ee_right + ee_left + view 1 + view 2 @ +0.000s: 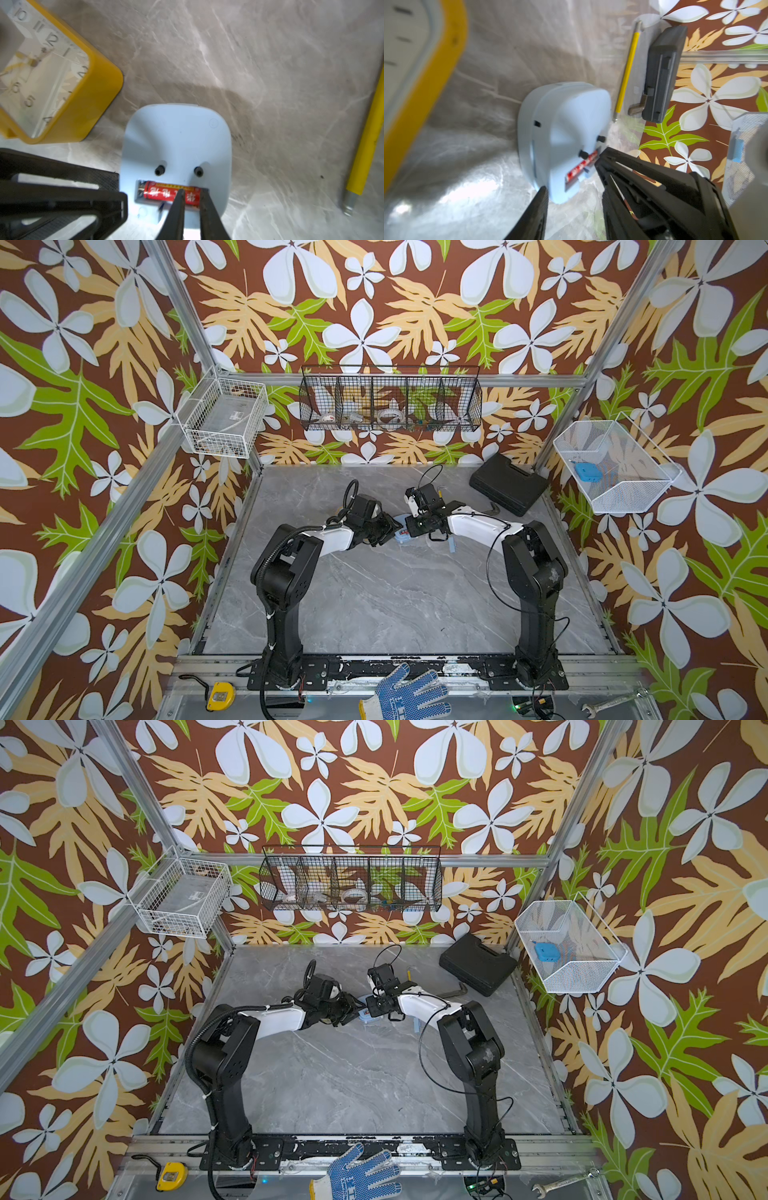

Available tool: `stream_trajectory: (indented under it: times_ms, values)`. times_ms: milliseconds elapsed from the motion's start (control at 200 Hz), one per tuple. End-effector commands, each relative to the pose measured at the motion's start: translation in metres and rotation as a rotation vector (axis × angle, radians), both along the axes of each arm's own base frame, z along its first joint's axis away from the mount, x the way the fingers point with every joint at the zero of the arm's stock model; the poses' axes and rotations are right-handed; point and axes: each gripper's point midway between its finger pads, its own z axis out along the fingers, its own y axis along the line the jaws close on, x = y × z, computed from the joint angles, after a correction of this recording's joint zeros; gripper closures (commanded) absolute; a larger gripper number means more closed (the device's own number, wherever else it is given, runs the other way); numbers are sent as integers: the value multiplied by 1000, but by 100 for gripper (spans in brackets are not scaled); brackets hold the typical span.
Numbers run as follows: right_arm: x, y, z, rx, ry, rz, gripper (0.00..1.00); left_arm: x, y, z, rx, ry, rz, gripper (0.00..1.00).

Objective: Insert the battery into the alarm
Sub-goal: Install the battery in the alarm, then adjust the alarm at the center of the board.

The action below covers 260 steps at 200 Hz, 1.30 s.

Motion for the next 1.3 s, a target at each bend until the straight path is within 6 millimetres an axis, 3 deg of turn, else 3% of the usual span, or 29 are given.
stream_trajectory:
  times_ms: [0, 115, 185, 405, 561, 831, 1296]
  values:
    - [5, 3, 27, 36, -33, -5, 71, 6, 2, 16, 20, -83, -4, 55]
    - [15, 7, 54, 123, -85, -27, 64, 14, 3, 32, 65, -152, -34, 55]
    - [13, 4, 59, 143, -97, -31, 61, 24, 3, 40, 99, -184, -63, 53]
    - [-17, -11, 31, 129, -55, -5, 60, 68, 4, 52, 236, -284, -176, 49]
    - [-39, -18, 6, 114, 4, 6, 63, 84, -7, 37, 293, -297, -287, 46]
    - [-49, -23, -20, 93, 57, -14, 66, 83, -15, 11, 290, -265, -359, 44]
    - [-18, -35, -34, 37, 62, -127, 67, 58, -18, 3, 227, -215, -417, 44]
